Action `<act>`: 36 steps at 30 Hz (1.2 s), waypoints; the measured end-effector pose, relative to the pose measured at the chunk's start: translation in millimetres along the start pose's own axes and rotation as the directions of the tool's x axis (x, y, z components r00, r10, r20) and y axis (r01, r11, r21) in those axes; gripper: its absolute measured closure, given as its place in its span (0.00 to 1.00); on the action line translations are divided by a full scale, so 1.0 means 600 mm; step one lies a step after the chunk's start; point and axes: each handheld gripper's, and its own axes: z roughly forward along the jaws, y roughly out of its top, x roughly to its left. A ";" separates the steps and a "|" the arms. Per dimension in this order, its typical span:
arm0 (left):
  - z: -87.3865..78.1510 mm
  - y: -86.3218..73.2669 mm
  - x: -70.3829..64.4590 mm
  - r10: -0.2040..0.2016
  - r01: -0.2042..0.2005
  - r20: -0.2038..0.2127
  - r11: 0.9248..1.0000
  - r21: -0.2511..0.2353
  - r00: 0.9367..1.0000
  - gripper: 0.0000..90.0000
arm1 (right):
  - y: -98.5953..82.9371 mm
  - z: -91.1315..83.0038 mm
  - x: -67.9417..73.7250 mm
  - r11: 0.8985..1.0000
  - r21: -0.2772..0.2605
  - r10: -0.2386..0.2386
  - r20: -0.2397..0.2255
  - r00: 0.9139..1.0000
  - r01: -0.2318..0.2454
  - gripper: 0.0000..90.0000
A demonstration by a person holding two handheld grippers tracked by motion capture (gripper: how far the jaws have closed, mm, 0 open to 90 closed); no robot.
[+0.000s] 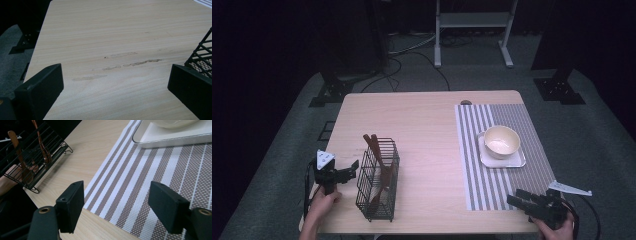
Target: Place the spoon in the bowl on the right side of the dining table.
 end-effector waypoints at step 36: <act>-0.001 0.000 -0.001 0.009 -0.009 0.003 1.000 -0.005 1.000 0.00 | 0.069 0.103 0.079 0.978 0.158 -0.118 -0.126 0.985 0.138 0.30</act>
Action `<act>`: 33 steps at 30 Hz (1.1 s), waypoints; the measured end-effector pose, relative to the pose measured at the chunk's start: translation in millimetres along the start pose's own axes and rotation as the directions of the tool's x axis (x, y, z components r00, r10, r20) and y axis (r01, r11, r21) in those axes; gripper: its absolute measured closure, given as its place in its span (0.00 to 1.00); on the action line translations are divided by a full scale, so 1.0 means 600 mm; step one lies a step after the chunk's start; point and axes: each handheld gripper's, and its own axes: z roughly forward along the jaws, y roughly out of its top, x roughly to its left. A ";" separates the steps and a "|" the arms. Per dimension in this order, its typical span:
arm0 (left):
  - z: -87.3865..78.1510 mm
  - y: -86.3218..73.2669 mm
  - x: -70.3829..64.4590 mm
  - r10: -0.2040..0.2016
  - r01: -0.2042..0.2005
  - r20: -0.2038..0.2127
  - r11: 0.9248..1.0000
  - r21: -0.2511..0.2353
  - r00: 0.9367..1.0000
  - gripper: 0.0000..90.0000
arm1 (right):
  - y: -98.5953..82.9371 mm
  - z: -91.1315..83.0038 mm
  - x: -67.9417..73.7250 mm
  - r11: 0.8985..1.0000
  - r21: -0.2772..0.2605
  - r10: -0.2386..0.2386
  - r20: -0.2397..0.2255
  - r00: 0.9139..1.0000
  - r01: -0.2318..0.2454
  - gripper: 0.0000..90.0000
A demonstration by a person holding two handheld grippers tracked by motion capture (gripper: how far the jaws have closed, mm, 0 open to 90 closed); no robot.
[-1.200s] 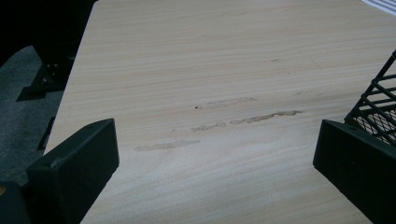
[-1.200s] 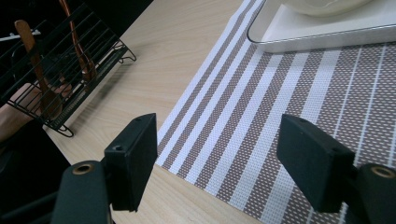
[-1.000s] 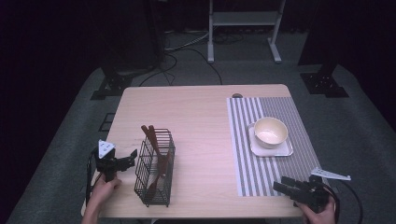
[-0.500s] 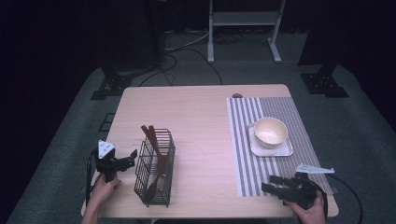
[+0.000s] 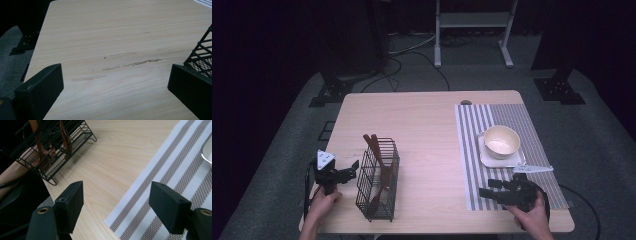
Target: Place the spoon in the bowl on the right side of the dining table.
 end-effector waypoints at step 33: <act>0.000 0.000 -0.001 0.006 -0.006 -0.001 1.000 0.003 1.000 0.00 | 0.091 0.052 0.077 0.995 0.061 -0.075 -0.089 0.993 0.081 0.29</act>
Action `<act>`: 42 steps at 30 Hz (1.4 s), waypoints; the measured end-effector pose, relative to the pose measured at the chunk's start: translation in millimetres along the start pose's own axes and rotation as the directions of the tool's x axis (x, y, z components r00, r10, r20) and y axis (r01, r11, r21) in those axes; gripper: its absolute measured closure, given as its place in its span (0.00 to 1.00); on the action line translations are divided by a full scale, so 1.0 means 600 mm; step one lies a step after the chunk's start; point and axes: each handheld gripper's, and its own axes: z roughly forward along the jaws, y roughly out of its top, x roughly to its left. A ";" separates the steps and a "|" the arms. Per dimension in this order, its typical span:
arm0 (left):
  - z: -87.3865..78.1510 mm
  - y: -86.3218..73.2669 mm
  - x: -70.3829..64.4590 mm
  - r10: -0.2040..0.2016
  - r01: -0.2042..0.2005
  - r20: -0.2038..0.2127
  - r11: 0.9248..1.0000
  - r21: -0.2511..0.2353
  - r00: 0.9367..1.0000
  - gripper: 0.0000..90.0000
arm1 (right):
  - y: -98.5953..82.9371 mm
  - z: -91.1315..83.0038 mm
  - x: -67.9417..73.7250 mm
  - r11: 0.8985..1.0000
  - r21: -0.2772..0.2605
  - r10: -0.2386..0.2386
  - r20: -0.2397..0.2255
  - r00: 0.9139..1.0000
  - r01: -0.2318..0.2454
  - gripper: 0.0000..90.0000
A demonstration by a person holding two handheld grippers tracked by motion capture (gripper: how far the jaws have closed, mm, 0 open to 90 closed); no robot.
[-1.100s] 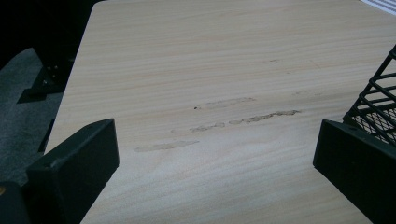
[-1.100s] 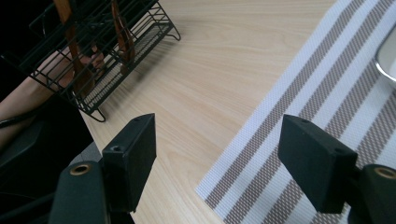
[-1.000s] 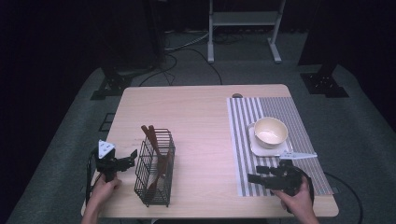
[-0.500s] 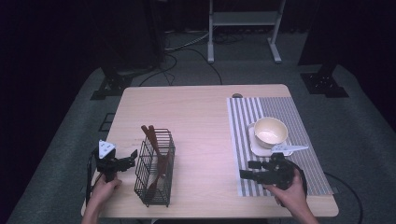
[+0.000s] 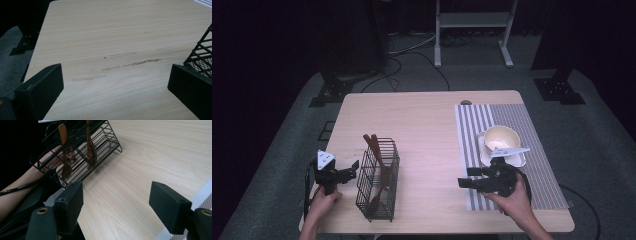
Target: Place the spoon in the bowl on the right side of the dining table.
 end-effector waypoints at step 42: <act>0.000 0.000 0.001 -0.002 0.002 0.001 1.000 -0.003 1.000 0.00 | 0.103 0.069 0.082 0.992 0.090 -0.086 -0.089 0.992 0.094 0.29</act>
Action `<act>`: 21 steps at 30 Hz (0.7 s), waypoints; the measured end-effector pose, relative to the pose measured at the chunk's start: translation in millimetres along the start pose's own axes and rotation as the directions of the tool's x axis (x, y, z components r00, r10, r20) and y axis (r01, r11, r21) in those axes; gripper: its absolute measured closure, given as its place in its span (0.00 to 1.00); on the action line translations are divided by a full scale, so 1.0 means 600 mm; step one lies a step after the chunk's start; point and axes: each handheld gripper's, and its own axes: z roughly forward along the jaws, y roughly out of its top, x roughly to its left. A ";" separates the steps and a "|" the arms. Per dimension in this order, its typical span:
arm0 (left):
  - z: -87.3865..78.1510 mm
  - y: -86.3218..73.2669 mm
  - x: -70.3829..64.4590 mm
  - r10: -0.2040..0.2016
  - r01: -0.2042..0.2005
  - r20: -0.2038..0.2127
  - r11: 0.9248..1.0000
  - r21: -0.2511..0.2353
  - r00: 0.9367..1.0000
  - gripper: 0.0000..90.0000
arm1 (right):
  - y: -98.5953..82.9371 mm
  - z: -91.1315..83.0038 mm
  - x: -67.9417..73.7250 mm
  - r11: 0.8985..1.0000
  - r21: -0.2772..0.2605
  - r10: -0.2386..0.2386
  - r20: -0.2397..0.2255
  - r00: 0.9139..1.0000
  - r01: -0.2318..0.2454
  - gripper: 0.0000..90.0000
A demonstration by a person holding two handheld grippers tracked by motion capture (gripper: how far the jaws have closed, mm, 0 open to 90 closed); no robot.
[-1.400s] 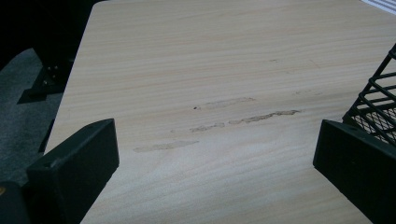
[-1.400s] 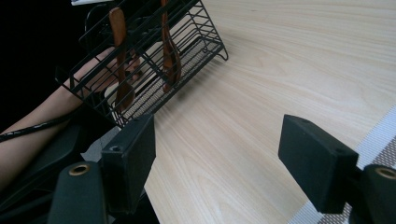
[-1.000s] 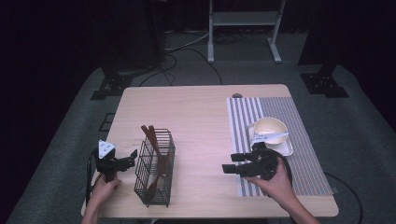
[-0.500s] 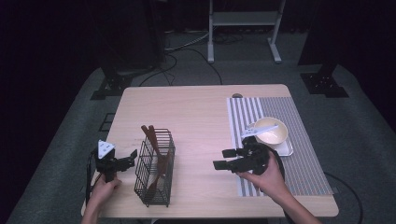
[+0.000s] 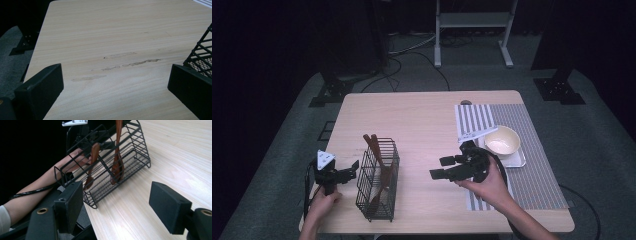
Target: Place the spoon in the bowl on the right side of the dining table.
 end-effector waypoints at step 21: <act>-0.001 0.000 0.001 -0.007 0.007 0.008 1.000 -0.001 1.000 0.00 | 0.048 0.059 0.026 1.000 0.019 0.003 -0.081 0.997 -0.002 0.29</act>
